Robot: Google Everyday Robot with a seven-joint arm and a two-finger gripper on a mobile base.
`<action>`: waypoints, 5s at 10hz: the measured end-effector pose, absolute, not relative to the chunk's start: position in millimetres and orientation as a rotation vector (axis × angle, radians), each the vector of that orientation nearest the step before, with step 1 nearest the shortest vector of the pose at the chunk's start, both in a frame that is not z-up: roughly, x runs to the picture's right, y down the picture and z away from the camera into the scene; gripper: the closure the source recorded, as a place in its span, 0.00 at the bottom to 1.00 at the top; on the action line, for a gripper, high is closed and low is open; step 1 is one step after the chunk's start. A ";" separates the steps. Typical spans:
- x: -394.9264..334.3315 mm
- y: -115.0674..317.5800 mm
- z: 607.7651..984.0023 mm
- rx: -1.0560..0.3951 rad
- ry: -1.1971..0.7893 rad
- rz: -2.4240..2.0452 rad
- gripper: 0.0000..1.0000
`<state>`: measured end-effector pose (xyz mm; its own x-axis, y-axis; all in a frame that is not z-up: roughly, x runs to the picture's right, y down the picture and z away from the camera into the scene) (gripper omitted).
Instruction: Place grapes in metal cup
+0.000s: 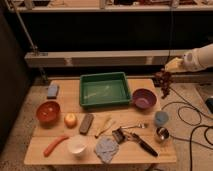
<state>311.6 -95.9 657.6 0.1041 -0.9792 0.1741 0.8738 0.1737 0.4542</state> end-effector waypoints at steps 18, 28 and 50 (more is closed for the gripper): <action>336.4 -9.6 569.3 0.219 -0.390 -1.324 1.00; 347.6 34.4 578.9 0.186 -0.311 -1.330 1.00; 337.5 107.1 593.3 0.105 -0.449 -1.415 1.00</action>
